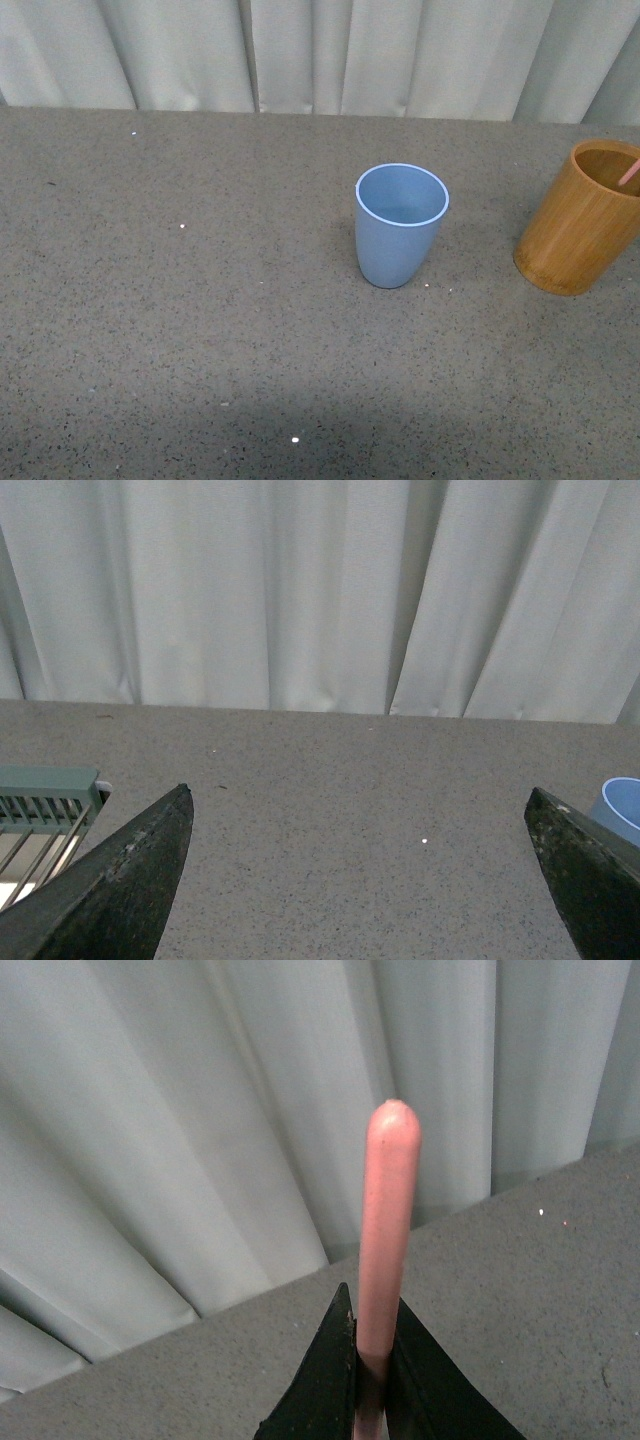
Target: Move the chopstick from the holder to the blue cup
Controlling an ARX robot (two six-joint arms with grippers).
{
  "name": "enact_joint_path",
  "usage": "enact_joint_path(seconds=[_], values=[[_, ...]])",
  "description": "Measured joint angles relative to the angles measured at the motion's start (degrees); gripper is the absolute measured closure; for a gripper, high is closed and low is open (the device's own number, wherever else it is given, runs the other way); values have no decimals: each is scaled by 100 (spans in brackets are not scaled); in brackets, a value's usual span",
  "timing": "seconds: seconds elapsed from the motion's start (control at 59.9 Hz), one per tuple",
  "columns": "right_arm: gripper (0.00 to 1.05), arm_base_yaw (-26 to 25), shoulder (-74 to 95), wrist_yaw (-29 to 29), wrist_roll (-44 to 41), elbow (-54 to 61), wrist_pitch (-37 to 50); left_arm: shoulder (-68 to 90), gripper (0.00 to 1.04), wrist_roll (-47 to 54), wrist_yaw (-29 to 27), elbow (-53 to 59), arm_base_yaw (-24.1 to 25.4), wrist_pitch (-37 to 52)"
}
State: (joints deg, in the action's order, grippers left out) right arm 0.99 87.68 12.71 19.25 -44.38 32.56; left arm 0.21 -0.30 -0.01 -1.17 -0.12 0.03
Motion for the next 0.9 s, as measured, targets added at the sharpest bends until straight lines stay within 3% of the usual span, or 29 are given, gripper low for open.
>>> enact_joint_path(seconds=[0.184, 0.534, 0.735, 0.902], values=[[102, 326, -669, -15, 96, 9, -227, 0, 7, 0, 0, 0, 0, 0], [102, 1991, -348, 588, 258, 9, 26, 0, 7, 0, 0, 0, 0, 0], [102, 2413, 179, 824, 337, 9, 203, 0, 7, 0, 0, 0, 0, 0], [102, 2483, 446, 872, 413, 9, 269, 0, 7, 0, 0, 0, 0, 0]])
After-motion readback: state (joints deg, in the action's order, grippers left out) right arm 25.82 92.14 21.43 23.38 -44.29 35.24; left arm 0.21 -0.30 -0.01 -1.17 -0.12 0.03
